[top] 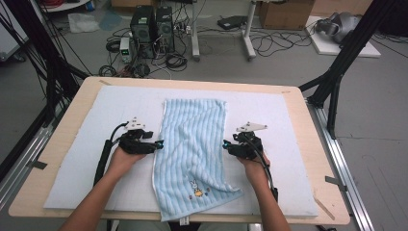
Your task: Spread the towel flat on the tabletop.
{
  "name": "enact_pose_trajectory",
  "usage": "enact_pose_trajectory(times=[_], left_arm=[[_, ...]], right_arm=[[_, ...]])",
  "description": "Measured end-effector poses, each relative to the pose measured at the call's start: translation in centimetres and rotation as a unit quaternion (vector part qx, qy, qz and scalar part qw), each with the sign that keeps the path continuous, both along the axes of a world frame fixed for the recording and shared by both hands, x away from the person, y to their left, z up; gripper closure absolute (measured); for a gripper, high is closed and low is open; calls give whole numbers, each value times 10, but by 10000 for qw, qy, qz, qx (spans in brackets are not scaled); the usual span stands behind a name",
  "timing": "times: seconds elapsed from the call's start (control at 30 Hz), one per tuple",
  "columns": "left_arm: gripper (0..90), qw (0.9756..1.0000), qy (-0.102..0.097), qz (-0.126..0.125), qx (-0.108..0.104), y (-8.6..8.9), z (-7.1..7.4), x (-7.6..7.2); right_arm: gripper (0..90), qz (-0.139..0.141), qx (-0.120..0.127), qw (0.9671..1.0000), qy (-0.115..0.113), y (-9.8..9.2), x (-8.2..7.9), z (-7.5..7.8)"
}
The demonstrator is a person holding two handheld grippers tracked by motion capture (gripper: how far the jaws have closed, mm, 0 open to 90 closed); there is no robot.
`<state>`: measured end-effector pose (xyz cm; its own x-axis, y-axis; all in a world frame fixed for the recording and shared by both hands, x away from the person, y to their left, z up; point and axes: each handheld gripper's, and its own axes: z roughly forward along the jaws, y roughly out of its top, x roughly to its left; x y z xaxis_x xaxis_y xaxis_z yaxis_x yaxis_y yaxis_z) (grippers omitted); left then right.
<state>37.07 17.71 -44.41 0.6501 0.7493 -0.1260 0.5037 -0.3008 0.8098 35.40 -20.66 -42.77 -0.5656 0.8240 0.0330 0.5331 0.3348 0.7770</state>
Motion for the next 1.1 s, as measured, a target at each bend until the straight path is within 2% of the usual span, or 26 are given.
enact_pose_trajectory(times=[0.07,0.13,0.2,0.27,0.33,0.37,0.43,0.47,0.5,0.57,0.67,0.7,0.77,0.87,0.97,1.1], left_arm=[[416,9998,15,-48,194,-7,0,3],[461,9987,-2,-237,445,-15,-2,5],[500,9966,-180,-374,709,-24,-4,4],[614,9964,-202,-447,689,-28,-4,4],[785,9946,-282,-622,778,-33,-3,4],[841,9940,-320,-608,854,-35,-2,5],[851,9935,-406,-350,1003,-33,-1,10],[853,9946,-422,-150,936,-30,-1,14],[854,9957,-354,48,851,-24,-2,21],[854,9967,-251,158,750,-17,-4,27],[828,9975,-256,203,633,-15,-4,28],[759,9979,-231,274,531,-15,-4,28],[523,9983,-143,421,366,-13,-3,28],[429,9986,-175,461,217,-8,1,25],[409,9983,-258,529,47,-3,5,22],[400,9983,-250,527,-5,2,5,20]], right_arm=[[507,42,76,10000,22,-1,0,1],[507,47,104,9999,54,-2,0,-1],[507,42,127,9999,79,-3,1,-2],[506,33,150,9998,107,-3,1,-3],[506,55,152,9998,119,-2,2,-3],[506,62,147,9998,134,-1,2,-3],[506,97,138,9997,147,2,2,-4],[506,105,131,9998,144,3,2,-5],[506,113,122,9998,147,4,2,-5],[505,132,86,9998,137,6,2,-6],[503,140,90,9998,149,8,2,-6],[500,141,116,9997,148,7,2,-6],[493,95,156,9997,147,7,3,-7],[486,-1,256,9996,146,6,7,-7],[474,-30,321,9993,207,8,13,-11],[454,-27,238,9992,316,20,23,-18]])
